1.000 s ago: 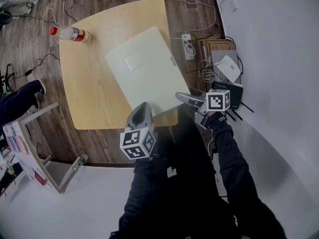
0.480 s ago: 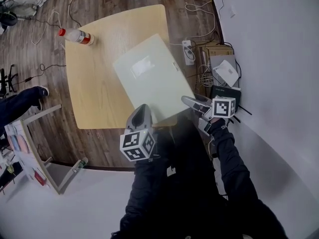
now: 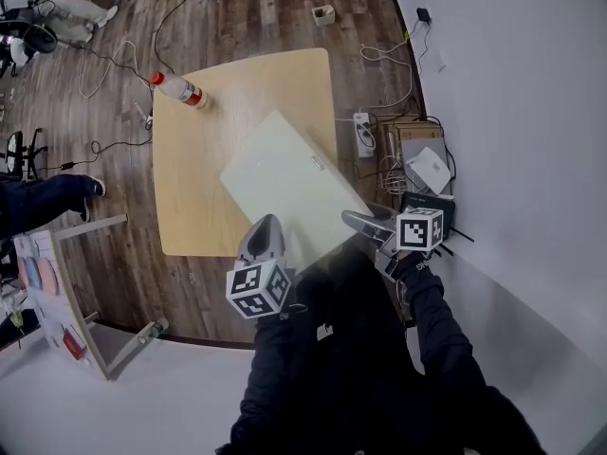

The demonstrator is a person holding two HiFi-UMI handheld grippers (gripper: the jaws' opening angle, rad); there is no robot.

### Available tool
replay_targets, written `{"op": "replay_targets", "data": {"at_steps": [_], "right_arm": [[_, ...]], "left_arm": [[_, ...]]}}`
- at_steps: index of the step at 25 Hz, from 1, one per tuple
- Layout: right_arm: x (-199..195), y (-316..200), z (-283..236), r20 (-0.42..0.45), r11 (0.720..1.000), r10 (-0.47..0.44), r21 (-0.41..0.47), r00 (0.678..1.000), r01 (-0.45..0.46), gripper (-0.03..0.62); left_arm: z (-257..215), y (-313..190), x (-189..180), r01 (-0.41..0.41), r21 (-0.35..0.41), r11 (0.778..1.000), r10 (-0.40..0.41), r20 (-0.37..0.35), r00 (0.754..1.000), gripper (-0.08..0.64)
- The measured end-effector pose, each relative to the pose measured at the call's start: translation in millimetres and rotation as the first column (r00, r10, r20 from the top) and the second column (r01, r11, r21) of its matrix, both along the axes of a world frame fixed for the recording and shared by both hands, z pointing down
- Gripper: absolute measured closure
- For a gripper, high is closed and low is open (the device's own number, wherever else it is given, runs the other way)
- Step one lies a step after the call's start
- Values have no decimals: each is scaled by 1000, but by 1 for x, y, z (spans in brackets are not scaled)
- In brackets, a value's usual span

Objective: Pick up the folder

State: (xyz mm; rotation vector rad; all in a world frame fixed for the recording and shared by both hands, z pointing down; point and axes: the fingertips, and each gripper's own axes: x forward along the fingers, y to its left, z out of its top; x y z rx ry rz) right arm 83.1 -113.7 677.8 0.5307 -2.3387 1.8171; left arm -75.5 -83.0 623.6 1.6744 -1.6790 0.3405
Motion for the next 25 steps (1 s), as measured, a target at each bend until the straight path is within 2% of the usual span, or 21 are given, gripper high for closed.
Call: {"op": "replay_targets", "data": {"at_steps": [7,11,17,25], "right_arm": [[-26,5,-67,-32,990,31,137,999,-27,291],[-51,7,-112,-42,978,37,209,998,-27,293],[-85,27,-174,-45,949,50,314,998,-33,293],[-126,49,-235,-58,901,34,433,998,-6,294]], "left_arm": [[-45,8,-25,21,82,996,-21,1,1000,526],[-76,16,-49,61,139,988,-60,-12,998,525],[-125,41,-80,93,222,971,-93,-11,996,526],[-187,65,-117,111,322,940,-127,30,991,526]]}}
